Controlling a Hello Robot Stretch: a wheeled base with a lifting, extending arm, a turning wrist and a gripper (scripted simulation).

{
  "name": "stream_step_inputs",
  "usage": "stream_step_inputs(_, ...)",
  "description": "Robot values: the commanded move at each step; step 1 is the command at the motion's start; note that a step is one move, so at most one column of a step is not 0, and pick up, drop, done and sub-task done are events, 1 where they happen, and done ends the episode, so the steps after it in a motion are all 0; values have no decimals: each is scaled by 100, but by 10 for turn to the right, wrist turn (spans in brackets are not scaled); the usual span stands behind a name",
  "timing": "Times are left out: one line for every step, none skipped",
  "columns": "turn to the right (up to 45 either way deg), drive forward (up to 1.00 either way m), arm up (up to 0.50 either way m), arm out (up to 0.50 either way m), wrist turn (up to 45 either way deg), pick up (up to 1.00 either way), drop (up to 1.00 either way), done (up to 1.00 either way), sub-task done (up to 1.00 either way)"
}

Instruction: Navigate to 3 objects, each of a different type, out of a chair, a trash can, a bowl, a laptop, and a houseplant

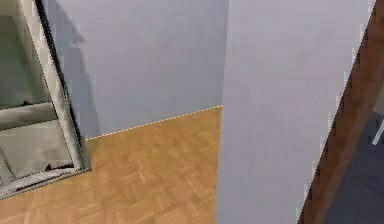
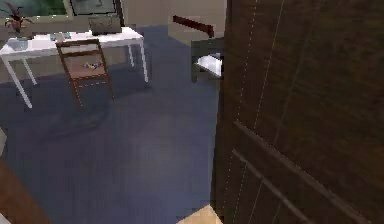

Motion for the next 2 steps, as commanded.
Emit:
stream_step_inputs(-120,0,0,0,0,0,0,0,0)
stream_step_inputs(0,100,0,0,0,0,0,0,0)
